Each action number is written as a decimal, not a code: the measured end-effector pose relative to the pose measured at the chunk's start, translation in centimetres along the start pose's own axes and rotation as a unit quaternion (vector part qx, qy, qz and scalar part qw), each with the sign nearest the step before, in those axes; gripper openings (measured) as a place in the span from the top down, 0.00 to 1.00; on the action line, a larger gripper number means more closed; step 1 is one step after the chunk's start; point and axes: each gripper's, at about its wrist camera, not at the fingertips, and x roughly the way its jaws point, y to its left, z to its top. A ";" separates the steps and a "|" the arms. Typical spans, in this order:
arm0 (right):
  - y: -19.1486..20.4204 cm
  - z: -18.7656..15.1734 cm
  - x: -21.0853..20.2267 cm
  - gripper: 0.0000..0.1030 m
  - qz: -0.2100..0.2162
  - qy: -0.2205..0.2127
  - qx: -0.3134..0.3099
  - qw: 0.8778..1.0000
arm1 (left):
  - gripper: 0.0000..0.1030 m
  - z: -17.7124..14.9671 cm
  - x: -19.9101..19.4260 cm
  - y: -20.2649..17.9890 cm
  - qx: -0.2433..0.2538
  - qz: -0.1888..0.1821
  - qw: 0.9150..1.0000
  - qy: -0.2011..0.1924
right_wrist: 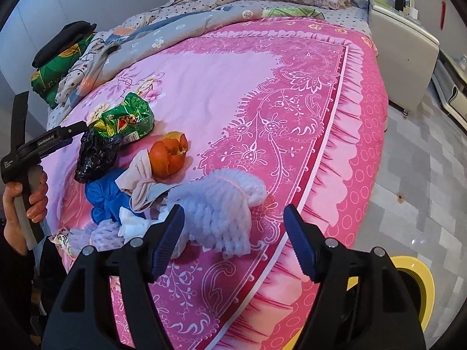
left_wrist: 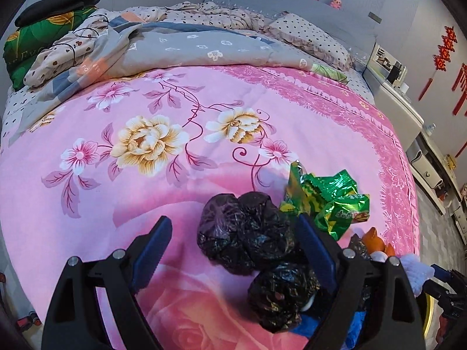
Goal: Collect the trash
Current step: 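Grasp the black plastic bag with the left tool while the right tool grasps the lilac fluffy item, then carry both items over the bin and open both tools to drop them, then move both tools back over the trash pile on the bed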
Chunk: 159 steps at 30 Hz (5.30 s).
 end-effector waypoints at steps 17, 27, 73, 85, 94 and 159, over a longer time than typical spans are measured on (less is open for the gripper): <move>1.8 2.9 4.6 0.49 0.016 0.025 -0.003 1.000 | 0.46 -0.2 4.6 -1.0 0.015 -0.028 0.999 0.033; 3.3 3.9 5.9 0.69 -0.012 0.018 -0.026 0.999 | 0.54 -0.3 4.1 0.0 0.003 -0.048 0.999 0.019; 0.2 -4.4 -14.5 0.70 -0.068 -0.102 0.008 0.992 | 0.54 -8.2 -11.7 -14.9 0.128 -0.164 0.978 -0.033; -3.9 -8.1 -19.3 0.70 -0.081 -0.115 0.050 0.989 | 0.54 -11.8 -14.5 -22.1 0.181 -0.212 0.960 -0.007; -7.9 -11.7 -22.1 0.68 -0.088 -0.119 0.092 0.985 | 0.54 -15.4 -14.2 -27.8 0.230 -0.222 0.947 0.027; -3.9 -6.1 -14.8 0.41 -0.015 -0.080 0.044 0.996 | 0.17 -14.7 -13.6 -16.2 0.162 -0.129 0.977 0.039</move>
